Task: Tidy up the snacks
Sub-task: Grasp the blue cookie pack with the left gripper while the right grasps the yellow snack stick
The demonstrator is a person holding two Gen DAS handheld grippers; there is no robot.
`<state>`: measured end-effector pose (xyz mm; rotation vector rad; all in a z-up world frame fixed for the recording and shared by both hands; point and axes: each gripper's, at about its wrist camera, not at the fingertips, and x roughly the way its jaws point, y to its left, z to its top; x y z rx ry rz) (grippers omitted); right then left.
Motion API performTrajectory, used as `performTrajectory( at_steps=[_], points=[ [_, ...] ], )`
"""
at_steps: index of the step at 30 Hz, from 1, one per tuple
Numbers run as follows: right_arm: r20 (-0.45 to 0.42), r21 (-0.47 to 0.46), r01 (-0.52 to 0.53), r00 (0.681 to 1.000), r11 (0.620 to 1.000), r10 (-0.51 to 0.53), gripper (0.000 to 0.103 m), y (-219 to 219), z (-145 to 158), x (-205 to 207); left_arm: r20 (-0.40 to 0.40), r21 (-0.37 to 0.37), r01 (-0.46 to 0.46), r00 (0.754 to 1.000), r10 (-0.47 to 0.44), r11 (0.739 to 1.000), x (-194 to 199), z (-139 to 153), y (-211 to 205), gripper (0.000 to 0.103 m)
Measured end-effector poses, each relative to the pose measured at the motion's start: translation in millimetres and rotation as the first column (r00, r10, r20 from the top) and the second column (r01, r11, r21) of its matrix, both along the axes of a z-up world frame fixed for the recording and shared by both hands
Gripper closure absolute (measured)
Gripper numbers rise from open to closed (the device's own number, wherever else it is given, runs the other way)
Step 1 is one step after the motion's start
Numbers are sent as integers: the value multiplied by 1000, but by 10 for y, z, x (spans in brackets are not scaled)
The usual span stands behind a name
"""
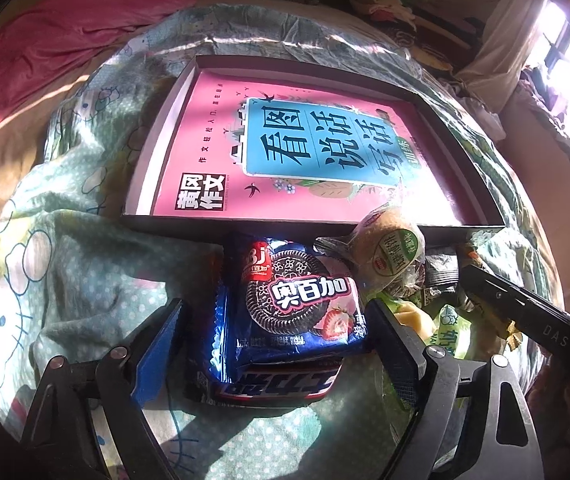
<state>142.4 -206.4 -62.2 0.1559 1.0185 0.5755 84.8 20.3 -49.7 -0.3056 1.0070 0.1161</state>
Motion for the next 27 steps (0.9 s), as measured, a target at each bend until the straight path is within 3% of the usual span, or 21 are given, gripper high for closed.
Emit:
performTrajectory(
  at_steps=[3,5,8,18,24,27],
  points=[
    [3,6,-7,1000,1000,7,78,-18,27,-29,-2,8,-5,1000,5,1000,2,7,30,22],
    [17,-6,-5,1000,1000,5,81,-35,59,-48,-7,33,-14,1000,14,999,1,10,51,37],
    [32,6,6,999,1000,-6,83,-96,113,-79,-1,-6,-34,999,34,999,-17,24,162,46],
    [46,85,22,999,996,-26,83,-269,219,-200,51,-63,-10,999,13,998,-147,172,248,53],
    [103,101,8,995,995,-19,83,-255,349,-253,74,-88,-10,997,17,996,-197,230,296,55],
    [132,121,9,991,993,-25,83,-270,420,-260,101,-93,-6,995,16,996,-227,291,311,62]
  ],
)
